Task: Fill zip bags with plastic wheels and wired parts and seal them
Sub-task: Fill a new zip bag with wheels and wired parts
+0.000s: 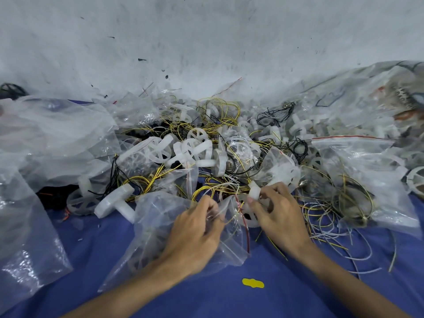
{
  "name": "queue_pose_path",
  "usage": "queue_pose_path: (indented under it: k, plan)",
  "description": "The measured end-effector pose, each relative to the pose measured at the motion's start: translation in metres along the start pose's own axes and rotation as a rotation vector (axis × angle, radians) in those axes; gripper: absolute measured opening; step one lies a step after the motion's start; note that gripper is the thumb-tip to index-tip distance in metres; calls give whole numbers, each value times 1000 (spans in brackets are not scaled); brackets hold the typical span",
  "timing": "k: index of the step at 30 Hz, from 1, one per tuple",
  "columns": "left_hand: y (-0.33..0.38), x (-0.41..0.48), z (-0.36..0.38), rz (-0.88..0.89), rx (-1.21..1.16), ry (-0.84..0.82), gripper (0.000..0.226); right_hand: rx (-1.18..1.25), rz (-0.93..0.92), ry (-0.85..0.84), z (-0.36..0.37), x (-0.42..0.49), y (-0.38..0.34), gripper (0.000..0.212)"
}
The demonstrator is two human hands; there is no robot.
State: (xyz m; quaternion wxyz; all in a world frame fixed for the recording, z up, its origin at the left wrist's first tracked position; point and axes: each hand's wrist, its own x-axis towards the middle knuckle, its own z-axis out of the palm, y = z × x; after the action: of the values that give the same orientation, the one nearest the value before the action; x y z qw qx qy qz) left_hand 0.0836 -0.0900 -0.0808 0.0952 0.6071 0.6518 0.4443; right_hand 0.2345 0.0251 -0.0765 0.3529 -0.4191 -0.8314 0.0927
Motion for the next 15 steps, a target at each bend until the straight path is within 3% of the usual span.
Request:
queue_pose_path:
  k: [4,7,12,15]
  plan:
    - [-1,-2,1,-22,-116,24,20,400,174,97,-1,3,-4,29]
    - [-3,-2,2,-32,-151,29,19,505,231,142,-12,15,-13,38]
    - [-3,-3,3,-50,-219,47,17,95,77,-48,-28,58,-25,43]
    - [-5,-3,2,-79,-256,51,18,93,-3,-273,-45,88,-37,44]
